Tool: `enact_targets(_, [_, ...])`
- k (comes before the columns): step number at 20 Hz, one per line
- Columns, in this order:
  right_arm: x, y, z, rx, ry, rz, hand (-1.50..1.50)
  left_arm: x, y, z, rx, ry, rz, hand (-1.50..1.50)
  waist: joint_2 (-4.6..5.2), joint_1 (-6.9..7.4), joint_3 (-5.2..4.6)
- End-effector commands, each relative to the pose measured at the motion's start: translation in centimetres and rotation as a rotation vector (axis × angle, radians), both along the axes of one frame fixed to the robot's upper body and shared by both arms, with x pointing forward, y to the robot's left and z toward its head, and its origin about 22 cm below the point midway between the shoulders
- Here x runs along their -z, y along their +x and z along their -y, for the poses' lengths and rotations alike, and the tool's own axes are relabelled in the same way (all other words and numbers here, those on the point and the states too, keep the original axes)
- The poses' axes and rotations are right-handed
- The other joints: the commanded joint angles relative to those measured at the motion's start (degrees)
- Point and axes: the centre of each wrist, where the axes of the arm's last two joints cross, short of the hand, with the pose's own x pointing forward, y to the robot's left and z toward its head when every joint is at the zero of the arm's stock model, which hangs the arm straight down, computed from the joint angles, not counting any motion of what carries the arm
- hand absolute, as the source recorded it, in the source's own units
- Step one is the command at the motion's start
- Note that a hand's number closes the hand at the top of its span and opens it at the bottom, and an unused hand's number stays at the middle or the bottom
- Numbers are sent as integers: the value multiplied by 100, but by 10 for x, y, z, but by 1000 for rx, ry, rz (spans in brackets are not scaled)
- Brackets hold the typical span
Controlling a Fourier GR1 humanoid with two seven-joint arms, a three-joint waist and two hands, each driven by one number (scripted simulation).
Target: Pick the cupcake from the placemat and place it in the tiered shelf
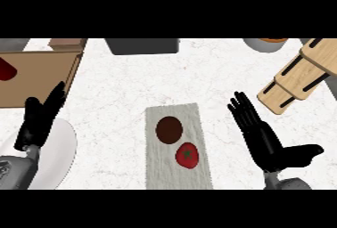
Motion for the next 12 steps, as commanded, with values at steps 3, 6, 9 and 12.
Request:
enact_targets(3, [-58,26,-87,-514,204,225,150,-31,21,35,133,-44,134,0,39,615,-63])
enact_targets(6, [-100,23,-132,-858,322,406,150,-43,25,58,241,-104,235,0,76,1235,-51])
enact_targets(9, [-101,73,-84,-827,-373,365,150,-38,21,74,293,-169,231,0,135,1069,-123])
enact_targets(12, [-84,84,-94,-1085,-262,294,-150,-53,24,83,306,-208,247,0,189,1074,-79])
